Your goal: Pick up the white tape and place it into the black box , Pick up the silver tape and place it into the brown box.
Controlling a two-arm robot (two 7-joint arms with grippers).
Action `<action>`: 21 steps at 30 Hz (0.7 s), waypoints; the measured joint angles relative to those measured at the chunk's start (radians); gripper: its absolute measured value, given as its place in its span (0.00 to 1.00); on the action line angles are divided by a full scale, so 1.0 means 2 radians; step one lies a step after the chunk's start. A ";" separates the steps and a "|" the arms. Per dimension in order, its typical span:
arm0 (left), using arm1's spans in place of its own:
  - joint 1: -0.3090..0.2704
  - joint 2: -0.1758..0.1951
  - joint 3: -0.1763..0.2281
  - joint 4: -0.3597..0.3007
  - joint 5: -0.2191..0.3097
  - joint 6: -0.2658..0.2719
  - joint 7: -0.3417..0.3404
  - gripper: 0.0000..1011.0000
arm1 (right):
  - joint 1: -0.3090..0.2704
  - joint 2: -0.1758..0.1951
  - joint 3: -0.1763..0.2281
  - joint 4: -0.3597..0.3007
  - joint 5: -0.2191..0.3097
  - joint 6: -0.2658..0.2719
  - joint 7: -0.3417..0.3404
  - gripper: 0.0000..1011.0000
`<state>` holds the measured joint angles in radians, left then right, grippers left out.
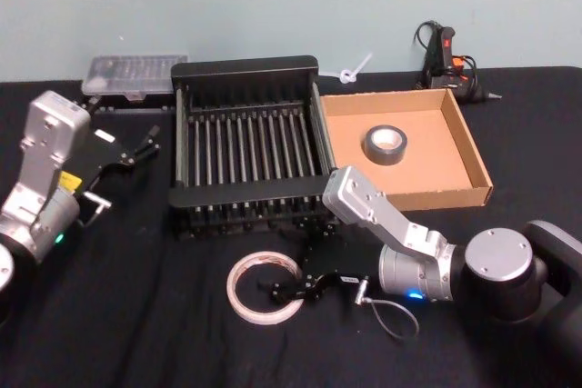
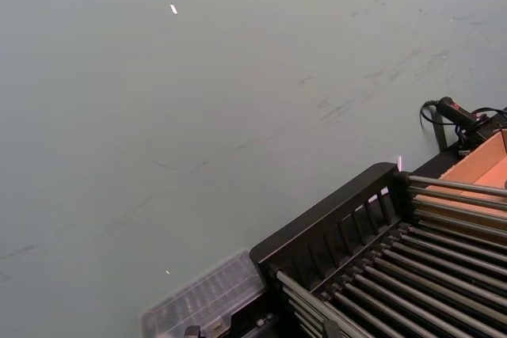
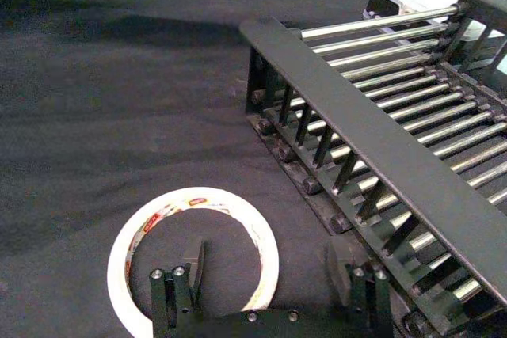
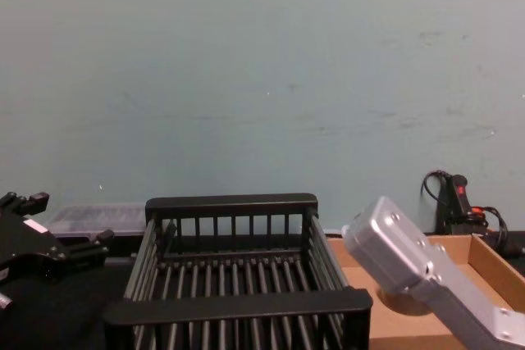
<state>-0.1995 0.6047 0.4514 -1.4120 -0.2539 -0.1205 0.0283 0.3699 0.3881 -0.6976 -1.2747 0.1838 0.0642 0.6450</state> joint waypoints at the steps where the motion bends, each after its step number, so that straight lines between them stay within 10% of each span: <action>1: 0.000 0.000 0.000 0.000 0.000 0.000 0.000 0.99 | 0.000 0.000 0.000 0.000 0.000 0.000 0.000 0.99; 21: 0.000 0.000 0.000 0.000 0.000 0.000 0.000 0.99 | 0.000 0.000 0.000 0.000 0.002 -0.001 0.002 0.51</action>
<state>-0.1995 0.6047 0.4514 -1.4120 -0.2539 -0.1205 0.0283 0.3706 0.3882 -0.6971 -1.2739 0.1879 0.0628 0.6492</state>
